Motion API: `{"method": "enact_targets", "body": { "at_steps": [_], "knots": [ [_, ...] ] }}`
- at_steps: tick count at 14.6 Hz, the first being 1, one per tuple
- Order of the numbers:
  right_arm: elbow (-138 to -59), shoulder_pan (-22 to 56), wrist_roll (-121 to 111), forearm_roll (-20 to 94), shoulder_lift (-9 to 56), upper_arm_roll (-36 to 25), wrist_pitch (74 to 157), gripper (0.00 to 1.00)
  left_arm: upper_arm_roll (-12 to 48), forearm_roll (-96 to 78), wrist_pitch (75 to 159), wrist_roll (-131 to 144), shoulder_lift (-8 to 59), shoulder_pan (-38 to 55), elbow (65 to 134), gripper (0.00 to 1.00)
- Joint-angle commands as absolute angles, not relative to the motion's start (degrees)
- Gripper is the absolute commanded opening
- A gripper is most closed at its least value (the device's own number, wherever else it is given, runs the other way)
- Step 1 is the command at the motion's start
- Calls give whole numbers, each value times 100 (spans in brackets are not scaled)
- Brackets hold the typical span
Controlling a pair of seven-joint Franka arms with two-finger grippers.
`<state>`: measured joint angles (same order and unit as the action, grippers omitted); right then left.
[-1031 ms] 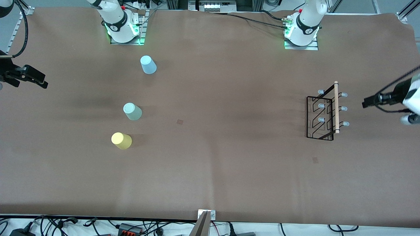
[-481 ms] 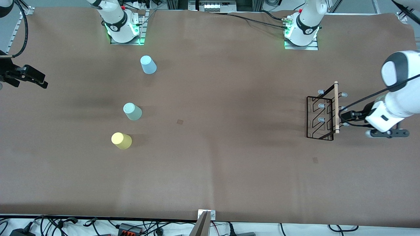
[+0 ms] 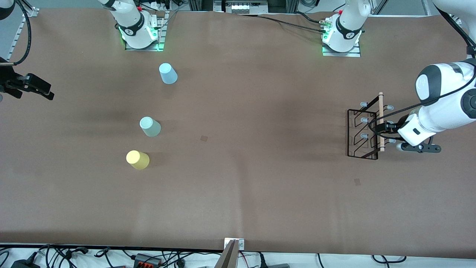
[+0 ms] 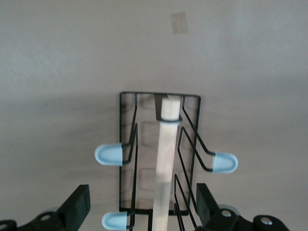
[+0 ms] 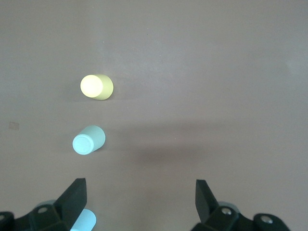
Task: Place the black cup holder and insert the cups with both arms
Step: 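Lower the left gripper onto the rack's wooden dowel and grasp it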
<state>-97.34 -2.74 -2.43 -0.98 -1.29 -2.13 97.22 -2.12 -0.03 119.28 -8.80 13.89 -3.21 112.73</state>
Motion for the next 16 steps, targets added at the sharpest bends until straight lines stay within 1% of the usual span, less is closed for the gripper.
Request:
{"method": "enact_targets", "body": {
  "at_steps": [1, 3, 4, 5, 6, 7, 10, 12, 16],
  "knots": [
    [-9686, -316, -272, -79, -158, -211, 9589, 100, -211, -9, 12006, -1107, 932, -316, 11821, 94],
    [-9686, -316, -272, -79, -158, -211, 9580, 100, -211, -18, 11988, -1230, 932, -325, 11874, 86],
    [-9686, -316, -272, -79, -158, -211, 9554, 100, -211, -18, 11936, -1257, 932, -343, 11874, 78],
    [-9686, -316, -272, -79, -158, -211, 9545, 100, -211, -18, 11918, -1257, 932, -343, 11874, 67],
    [-9686, -325, -281, -79, -158, -211, 9536, 100, -211, -26, 11918, -1257, 940, -351, 11874, 63],
    [-9686, -325, -281, -79, -158, -211, 9536, 100, -211, -26, 11927, -1248, 949, -352, 11874, 61],
    [-9686, -316, -290, -79, -158, -211, 9536, 100, -211, -35, 11927, -1187, 967, -352, 11865, 41],
    [-9686, -316, -316, -88, -167, -211, 9519, 100, -211, -35, 11927, -1187, 984, -352, 11857, 33],
    [-9686, -316, -343, -88, -158, -211, 9545, 100, -211, -35, 11927, -1222, 993, -352, 11856, 26]
  ]
}}
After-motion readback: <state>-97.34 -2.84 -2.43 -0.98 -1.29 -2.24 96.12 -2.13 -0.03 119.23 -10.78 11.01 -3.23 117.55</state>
